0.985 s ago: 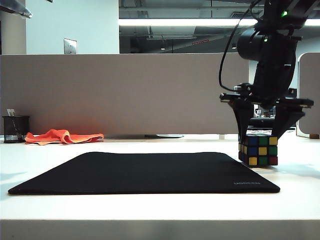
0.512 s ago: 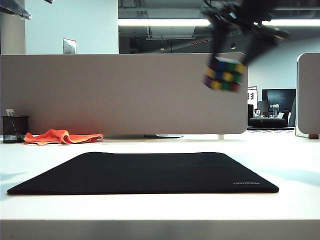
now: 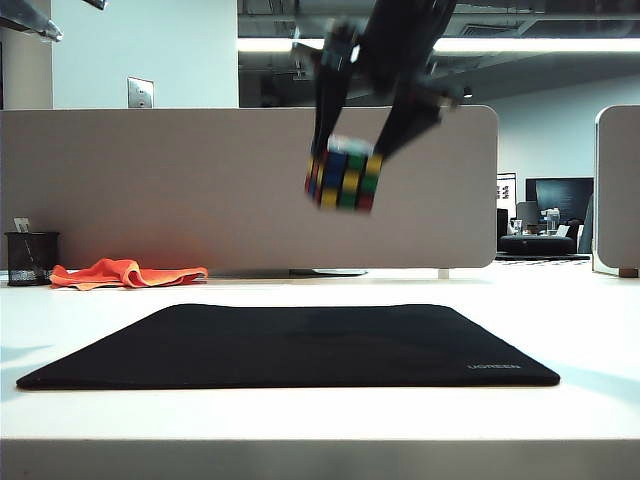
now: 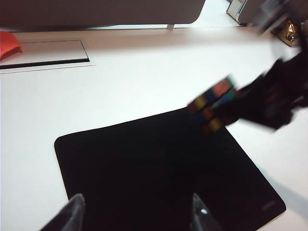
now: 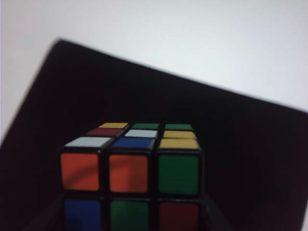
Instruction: Pick up the cube on the right side of the mouse pad, then place it in the center of the mouse pad.
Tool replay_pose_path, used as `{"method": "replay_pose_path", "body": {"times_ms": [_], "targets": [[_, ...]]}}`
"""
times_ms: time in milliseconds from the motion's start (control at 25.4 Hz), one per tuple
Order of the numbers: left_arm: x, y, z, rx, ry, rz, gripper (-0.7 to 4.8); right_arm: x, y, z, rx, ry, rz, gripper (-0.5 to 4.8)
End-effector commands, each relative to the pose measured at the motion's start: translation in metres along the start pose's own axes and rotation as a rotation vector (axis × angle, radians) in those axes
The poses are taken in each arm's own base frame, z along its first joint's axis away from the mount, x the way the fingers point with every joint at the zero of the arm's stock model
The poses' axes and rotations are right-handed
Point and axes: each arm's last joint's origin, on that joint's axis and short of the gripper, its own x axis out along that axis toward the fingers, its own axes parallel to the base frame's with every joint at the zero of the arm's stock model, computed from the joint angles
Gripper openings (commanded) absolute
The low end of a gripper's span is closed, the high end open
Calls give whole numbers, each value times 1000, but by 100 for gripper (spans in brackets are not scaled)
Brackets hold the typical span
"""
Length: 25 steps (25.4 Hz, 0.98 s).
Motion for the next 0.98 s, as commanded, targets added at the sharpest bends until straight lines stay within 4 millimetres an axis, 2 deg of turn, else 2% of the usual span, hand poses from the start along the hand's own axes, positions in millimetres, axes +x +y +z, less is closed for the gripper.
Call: {"method": "replay_pose_path", "body": {"times_ms": [39,315,354,433,473,512,630,709,748,788,827,867,906,945,985], "targets": [[-2,-1,2,2,-11,-3,281,19,7,-5,-16,42,0,278],[-2,-1,2,5,-11,-3,281,72,8,-22,-26,150,-19,286],[-2,-1,2,5,-11,-3,281,74,8,-23,-26,156,-20,288],[-2,-1,2,5,-11,-3,281,76,8,-23,-26,158,-20,351],[-2,-1,2,5,-11,-3,281,76,9,-22,-25,149,-5,422],[-2,-1,2,5,-11,-3,281,76,9,-22,-24,148,10,445],[-2,-1,2,8,-11,-3,280,75,10,-21,-22,149,36,446],[-2,-1,2,8,-11,-2,279,67,10,-18,-20,126,34,442],[-2,-1,2,8,-11,-2,279,55,6,-12,-15,87,17,439],[-2,-1,2,8,-11,-2,278,38,1,-4,-11,35,-14,418],[-2,-1,2,8,-11,-2,278,18,-7,3,-2,-15,-39,344],[-2,0,2,8,-11,2,278,-2,-16,9,18,-54,-57,241],[-2,0,2,8,-12,5,277,-15,-23,11,32,-72,-65,192],[-2,0,2,8,-11,5,259,-37,-35,14,69,-93,-83,147],[-2,0,2,8,-10,5,231,-47,-41,14,81,-99,-90,128]]}}
